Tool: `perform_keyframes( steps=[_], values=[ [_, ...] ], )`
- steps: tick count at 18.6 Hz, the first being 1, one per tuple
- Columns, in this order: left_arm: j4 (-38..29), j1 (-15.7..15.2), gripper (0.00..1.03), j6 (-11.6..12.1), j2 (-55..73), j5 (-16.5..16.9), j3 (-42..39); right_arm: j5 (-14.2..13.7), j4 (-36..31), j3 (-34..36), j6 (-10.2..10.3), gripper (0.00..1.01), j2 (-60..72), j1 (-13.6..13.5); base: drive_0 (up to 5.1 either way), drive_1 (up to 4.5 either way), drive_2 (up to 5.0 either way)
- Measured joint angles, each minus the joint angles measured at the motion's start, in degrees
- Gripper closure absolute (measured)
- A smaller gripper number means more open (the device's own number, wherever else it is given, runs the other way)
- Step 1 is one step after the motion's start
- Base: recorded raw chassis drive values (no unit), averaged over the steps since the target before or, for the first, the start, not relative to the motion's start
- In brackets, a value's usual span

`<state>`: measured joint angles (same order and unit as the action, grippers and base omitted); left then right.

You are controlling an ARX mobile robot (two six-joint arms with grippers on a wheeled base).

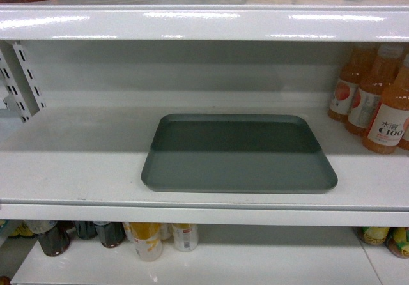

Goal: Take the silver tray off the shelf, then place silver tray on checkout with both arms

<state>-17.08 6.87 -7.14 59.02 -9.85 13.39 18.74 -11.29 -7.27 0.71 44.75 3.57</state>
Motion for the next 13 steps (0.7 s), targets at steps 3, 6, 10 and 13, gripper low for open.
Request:
perform_keyframes(
  steps=[3, 6, 10, 13],
  values=[
    [-9.94, 6.34, 0.05, -1.88, 46.91, 2.21, 25.16, -2.54, -27.58, -19.71, 9.44, 0.03, 51.52, -4.39, 0.0, 0.0, 0.0],
    [-8.39, 6.82, 0.05, -2.08, 52.13, 2.16, 31.71, -4.07, -28.83, -25.24, 11.08, 0.03, 58.58, -4.39, 0.0, 0.0, 0.0],
    [-5.09, 7.61, 0.05, -3.02, 59.06, 2.45, 43.87, -7.48, -26.64, -35.85, 12.76, 0.03, 68.04, -5.2, 0.0, 0.0, 0.0],
    [-3.13, 7.72, 0.05, -3.02, 61.77, 2.38, 47.87, -8.39, -24.92, -39.87, 12.81, 0.03, 70.75, -6.01, 0.0, 0.0, 0.0]
  ],
)
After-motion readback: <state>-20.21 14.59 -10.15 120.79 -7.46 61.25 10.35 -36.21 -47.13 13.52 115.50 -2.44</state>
